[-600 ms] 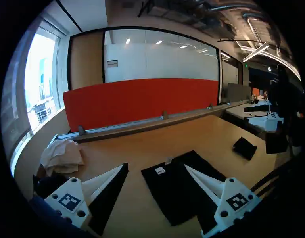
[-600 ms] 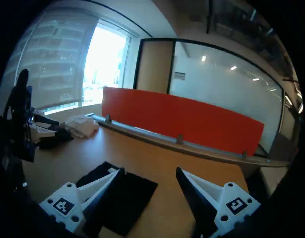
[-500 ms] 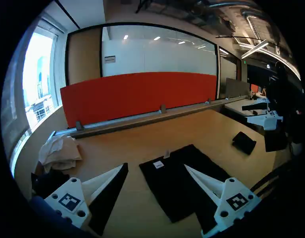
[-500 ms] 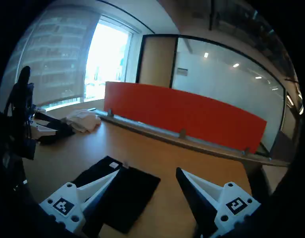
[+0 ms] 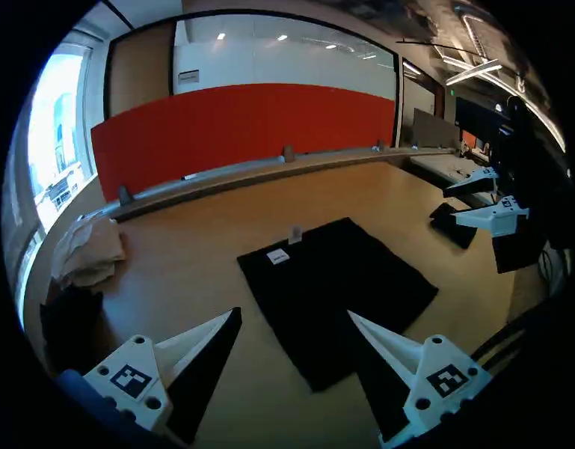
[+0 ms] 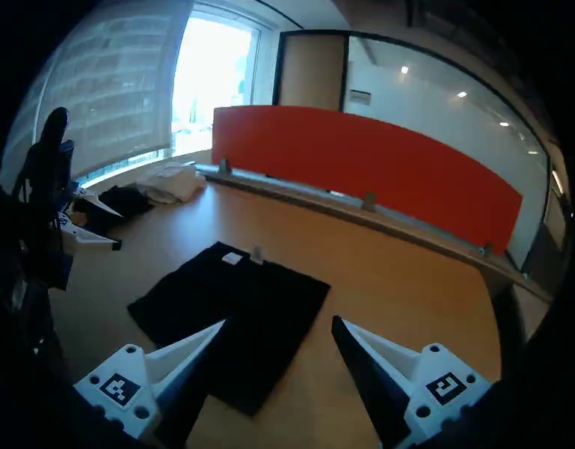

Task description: Fold towel

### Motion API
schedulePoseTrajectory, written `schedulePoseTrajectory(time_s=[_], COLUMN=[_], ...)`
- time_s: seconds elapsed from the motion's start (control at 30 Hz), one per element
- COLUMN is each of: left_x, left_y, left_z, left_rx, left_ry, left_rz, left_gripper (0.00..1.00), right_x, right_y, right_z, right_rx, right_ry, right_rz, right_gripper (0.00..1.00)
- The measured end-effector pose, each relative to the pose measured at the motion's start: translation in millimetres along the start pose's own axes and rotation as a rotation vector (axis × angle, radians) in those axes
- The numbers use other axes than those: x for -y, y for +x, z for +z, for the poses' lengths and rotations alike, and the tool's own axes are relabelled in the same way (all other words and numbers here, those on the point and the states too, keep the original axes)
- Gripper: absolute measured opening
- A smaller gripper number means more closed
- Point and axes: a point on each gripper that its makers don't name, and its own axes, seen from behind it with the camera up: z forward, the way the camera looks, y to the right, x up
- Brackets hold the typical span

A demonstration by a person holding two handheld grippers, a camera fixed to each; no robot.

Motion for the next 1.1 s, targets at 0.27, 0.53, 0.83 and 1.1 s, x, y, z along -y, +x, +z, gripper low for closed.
schedulePoseTrajectory(time_s=[0.27,0.53,0.83,1.1], left_x=[-14.0,-24.0,-32.8,-42.2], left_y=[-46,-82,-111,-130], left_z=[22.6,35.2,41.0,41.7], left_rx=[0.096,0.177,0.254,0.313], left_ry=[-0.036,-0.065,-0.098,-0.116], left_rz=[-0.009,-0.007,-0.013,-0.022], left_gripper=[0.94,0.94,0.94,0.93], right_x=[10,20,31,37], right_y=[-43,-82,-116,-137], right_z=[16.4,26.2,27.7,26.1], right_rx=[0.072,0.141,0.215,0.257], right_ry=[0.026,0.048,0.083,0.109], right_rz=[-0.011,-0.013,-0.021,-0.007], right_gripper=[1.00,1.00,1.00,0.95])
